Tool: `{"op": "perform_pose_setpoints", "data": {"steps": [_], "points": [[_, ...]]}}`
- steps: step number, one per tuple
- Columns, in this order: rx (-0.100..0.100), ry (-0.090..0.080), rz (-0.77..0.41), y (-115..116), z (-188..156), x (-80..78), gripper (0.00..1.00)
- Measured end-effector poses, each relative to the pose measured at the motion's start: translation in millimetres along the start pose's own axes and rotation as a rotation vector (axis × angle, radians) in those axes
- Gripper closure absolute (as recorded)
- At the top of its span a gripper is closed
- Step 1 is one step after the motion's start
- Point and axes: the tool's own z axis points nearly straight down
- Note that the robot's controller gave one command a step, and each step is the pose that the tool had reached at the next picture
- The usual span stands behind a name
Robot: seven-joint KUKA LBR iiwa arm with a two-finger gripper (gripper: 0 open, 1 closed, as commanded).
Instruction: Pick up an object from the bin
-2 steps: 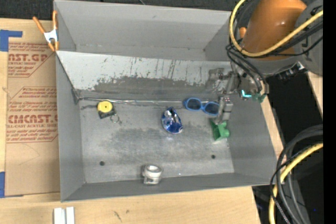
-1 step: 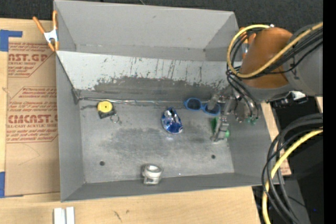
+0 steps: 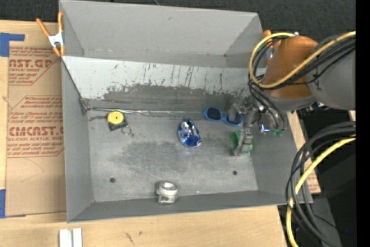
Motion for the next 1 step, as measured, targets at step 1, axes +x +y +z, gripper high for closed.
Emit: {"op": "perform_pose_setpoints", "data": {"steps": [1], "points": [[0.0,-0.001,0.0,1.0,-2.0,-0.4,1.0]]}}
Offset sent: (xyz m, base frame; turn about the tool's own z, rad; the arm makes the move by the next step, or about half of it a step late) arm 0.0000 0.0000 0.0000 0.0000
